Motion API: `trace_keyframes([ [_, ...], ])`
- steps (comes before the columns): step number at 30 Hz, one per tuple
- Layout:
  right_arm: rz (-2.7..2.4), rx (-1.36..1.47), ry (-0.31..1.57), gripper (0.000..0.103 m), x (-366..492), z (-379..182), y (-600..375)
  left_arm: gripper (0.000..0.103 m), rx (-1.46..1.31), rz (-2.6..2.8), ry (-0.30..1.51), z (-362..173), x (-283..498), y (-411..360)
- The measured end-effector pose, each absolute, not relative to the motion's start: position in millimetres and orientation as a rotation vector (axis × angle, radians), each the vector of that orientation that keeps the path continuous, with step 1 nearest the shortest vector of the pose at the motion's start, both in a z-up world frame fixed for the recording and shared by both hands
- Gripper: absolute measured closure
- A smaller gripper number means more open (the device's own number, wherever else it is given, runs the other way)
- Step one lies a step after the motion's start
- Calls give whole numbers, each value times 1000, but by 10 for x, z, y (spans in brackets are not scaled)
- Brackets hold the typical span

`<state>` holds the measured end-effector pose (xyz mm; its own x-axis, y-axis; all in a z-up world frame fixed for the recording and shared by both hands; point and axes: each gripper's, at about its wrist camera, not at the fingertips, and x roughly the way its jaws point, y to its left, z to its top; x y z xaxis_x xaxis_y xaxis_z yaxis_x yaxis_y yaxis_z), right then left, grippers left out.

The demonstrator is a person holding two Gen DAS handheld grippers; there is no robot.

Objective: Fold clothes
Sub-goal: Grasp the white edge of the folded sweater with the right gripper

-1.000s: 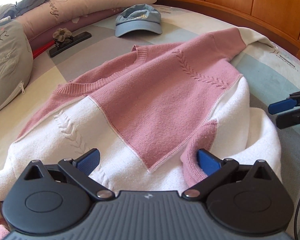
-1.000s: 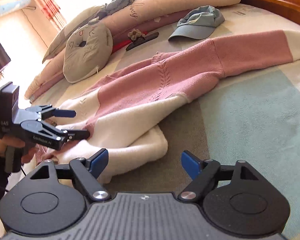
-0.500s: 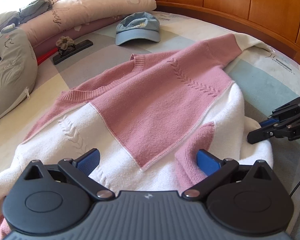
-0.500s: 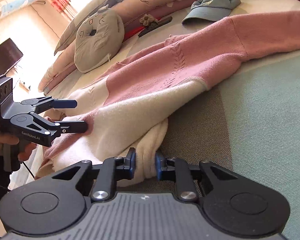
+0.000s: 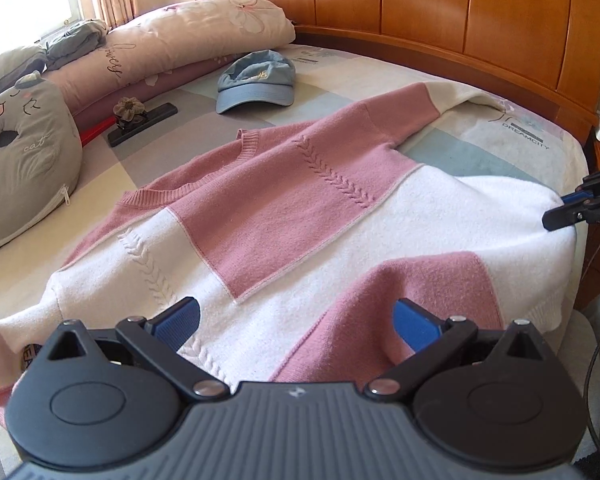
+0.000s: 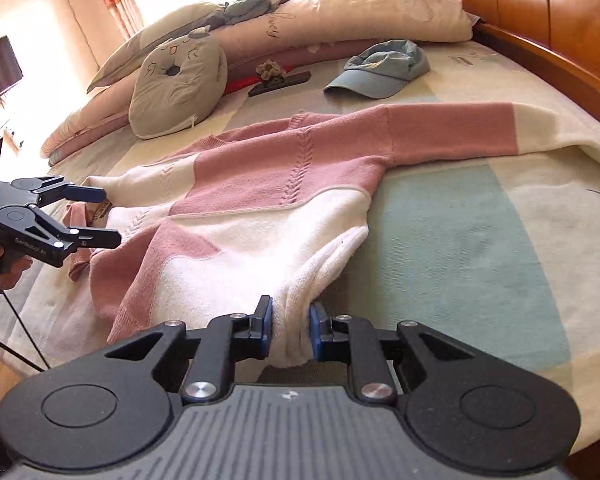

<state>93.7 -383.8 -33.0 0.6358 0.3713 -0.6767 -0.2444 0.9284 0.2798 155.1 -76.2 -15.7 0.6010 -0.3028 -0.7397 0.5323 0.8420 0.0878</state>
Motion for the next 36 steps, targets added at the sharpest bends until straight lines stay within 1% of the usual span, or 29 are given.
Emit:
trace_keyframes([
  [4, 241, 198, 792, 81, 867, -297, -4087, 0, 319, -498, 772, -87, 1396, -792],
  [5, 207, 204, 790, 84, 858, -305, -4127, 0, 321, -498, 769, -69, 1357, -797],
  [11, 164, 278, 787, 80, 734, -432, -4225, 0, 321, -480, 773, -33, 1225, -745],
  [16, 197, 286, 814, 66, 589, -541, -4096, 0, 314, -467, 797, -128, 1119, -681],
  [18, 220, 273, 810, 56, 543, -534, -3996, 0, 300, -454, 821, -216, 1068, -626],
  [22, 294, 216, 802, 49, 571, -450, -3683, 0, 256, -431, 871, -392, 987, -456],
  [24, 338, 177, 795, 40, 626, -383, -3471, 0, 241, -406, 889, -477, 962, -348],
  [30, 540, 77, 798, 35, 817, -249, -2650, 0, 183, -329, 919, -668, 938, 14],
  [36, 753, -32, 873, 33, 980, -389, -1720, 0, 144, -255, 886, -693, 930, 347],
])
